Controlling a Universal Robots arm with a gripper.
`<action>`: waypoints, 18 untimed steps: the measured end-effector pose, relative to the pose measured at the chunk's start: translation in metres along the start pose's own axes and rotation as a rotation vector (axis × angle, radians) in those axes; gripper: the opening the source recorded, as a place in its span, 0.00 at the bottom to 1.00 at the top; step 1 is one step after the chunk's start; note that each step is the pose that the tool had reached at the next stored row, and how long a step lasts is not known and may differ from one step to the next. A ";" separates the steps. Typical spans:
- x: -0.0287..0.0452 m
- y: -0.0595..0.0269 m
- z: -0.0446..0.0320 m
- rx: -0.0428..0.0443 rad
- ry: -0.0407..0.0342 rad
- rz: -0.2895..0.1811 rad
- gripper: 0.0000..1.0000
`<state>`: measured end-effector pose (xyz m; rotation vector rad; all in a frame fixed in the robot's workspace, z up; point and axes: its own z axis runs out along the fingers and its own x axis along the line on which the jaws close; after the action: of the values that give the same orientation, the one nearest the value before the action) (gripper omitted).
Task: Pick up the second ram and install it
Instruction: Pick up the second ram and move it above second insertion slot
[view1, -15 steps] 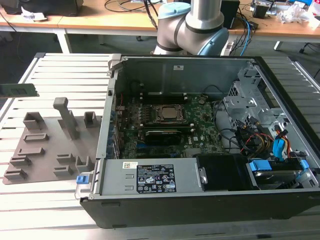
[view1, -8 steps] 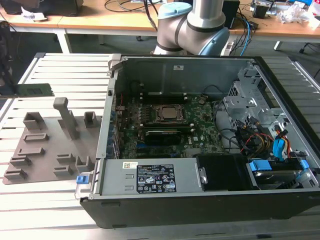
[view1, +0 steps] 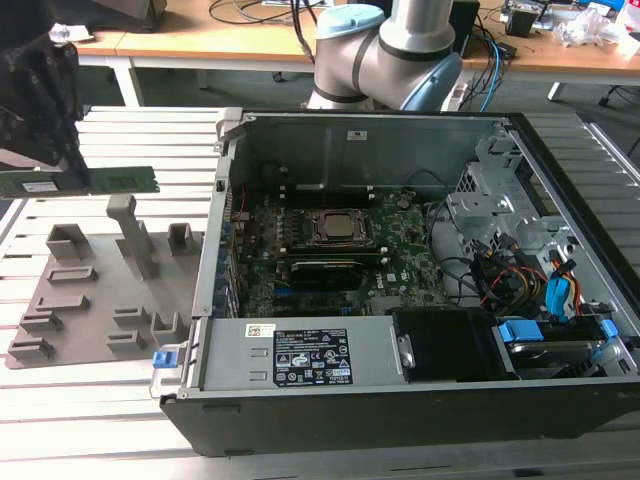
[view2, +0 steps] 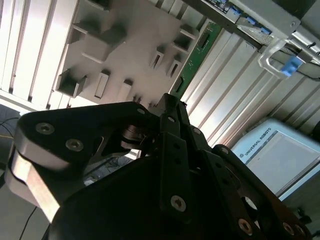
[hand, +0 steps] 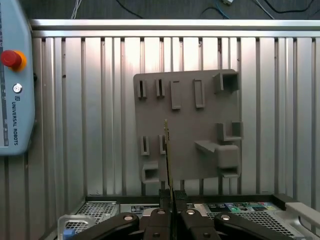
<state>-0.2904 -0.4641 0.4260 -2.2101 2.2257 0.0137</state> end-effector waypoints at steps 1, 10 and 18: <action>-0.0001 -0.0043 0.0000 0.0000 0.0000 0.000 0.14; -0.0008 -0.0378 -0.0001 -0.0006 0.0001 0.000 0.14; -0.0015 -0.0675 -0.0002 -0.0014 0.0001 0.000 0.14</action>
<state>-0.2229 -0.4631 0.4260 -2.2108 2.2264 0.0152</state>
